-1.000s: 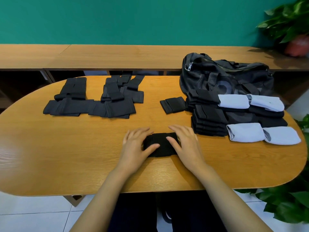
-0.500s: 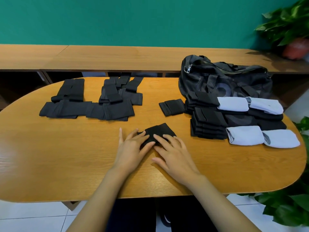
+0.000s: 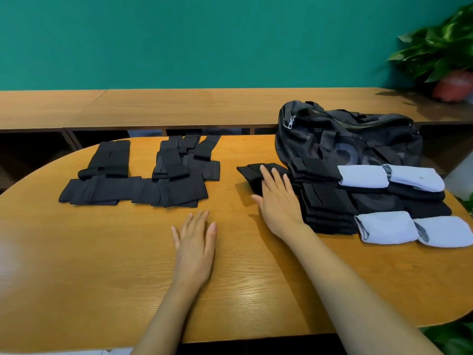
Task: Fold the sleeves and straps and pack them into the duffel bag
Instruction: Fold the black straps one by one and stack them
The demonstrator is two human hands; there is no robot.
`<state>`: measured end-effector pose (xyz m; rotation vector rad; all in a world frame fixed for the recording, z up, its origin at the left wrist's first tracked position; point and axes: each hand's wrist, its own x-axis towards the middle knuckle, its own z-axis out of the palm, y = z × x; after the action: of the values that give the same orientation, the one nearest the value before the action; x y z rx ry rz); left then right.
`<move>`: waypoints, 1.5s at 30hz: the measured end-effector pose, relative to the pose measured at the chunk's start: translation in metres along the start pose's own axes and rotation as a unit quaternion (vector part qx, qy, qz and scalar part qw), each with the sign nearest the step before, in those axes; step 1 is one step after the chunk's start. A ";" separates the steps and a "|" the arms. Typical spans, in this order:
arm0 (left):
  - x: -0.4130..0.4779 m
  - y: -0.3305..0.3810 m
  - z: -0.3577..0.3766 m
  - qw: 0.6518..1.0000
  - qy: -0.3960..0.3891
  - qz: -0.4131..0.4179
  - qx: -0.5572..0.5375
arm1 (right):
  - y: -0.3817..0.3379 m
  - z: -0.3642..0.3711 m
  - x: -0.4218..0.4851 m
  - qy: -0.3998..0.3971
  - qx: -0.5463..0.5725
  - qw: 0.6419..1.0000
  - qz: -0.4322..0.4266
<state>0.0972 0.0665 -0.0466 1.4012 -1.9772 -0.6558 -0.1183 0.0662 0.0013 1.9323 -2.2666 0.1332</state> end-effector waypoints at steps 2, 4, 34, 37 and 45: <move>0.000 0.000 0.000 1.000 0.000 0.005 0.004 | 0.003 0.001 0.009 -0.004 -0.017 1.000 0.010; 0.001 0.000 0.000 1.000 -0.005 0.007 0.009 | 0.003 0.004 0.014 -0.026 -0.036 0.999 0.017; 0.000 0.009 -0.005 0.999 -0.011 0.001 0.033 | -0.022 0.016 0.007 -0.028 0.023 0.999 0.021; 0.000 0.009 -0.005 0.999 -0.013 0.003 0.033 | -0.014 0.017 0.009 -0.069 0.011 0.996 0.046; 0.008 0.000 -0.016 0.999 0.024 -0.030 0.005 | -0.046 0.002 0.010 -0.024 0.074 0.994 -0.071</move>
<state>0.1065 0.0585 -0.0338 1.4735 -1.9097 -0.6349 -0.0746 0.0490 -0.0001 2.1864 -2.1943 0.2450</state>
